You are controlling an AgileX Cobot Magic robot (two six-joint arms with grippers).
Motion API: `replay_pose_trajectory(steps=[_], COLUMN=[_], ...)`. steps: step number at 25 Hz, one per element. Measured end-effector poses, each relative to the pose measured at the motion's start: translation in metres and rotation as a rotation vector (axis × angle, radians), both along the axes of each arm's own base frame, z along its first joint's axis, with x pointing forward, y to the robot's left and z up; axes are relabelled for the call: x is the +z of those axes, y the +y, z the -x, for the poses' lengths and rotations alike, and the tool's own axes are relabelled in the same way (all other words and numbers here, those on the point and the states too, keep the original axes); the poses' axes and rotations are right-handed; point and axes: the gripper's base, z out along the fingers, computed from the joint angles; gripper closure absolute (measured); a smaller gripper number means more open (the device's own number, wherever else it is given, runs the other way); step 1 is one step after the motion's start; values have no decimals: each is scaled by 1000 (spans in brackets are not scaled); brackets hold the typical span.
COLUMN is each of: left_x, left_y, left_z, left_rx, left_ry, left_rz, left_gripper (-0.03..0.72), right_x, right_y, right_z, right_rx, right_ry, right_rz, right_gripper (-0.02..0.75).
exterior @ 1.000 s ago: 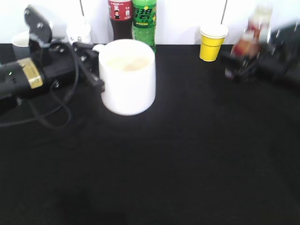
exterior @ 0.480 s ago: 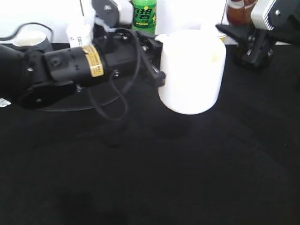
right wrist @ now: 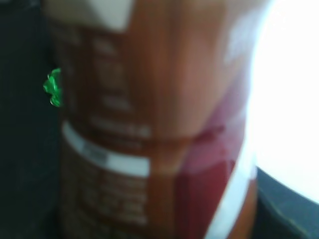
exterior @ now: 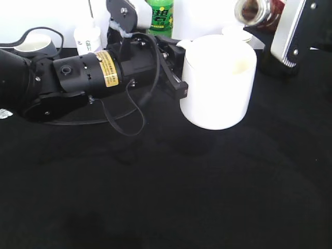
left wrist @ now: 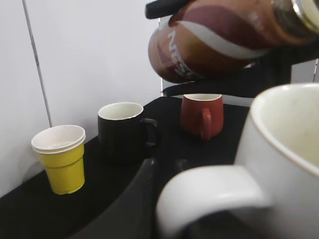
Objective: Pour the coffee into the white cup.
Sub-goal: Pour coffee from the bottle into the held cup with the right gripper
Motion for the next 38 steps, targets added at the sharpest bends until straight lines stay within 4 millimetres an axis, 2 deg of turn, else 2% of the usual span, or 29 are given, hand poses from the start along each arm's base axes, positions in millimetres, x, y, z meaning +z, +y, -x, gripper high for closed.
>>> replay_pose_trajectory(steps=[18,38], left_x=[-3,-4], left_y=[-2,-3], left_z=[6,6], left_rx=[-67,-73], left_ry=[-3,-7], left_rz=[-32,-48], left_gripper=[626,626], right_x=[0,3], right_y=[0,1], right_z=[0,1], right_rx=[27,56], right_ry=[-178,-291], right_rz=[202,289], right_gripper=[223,223])
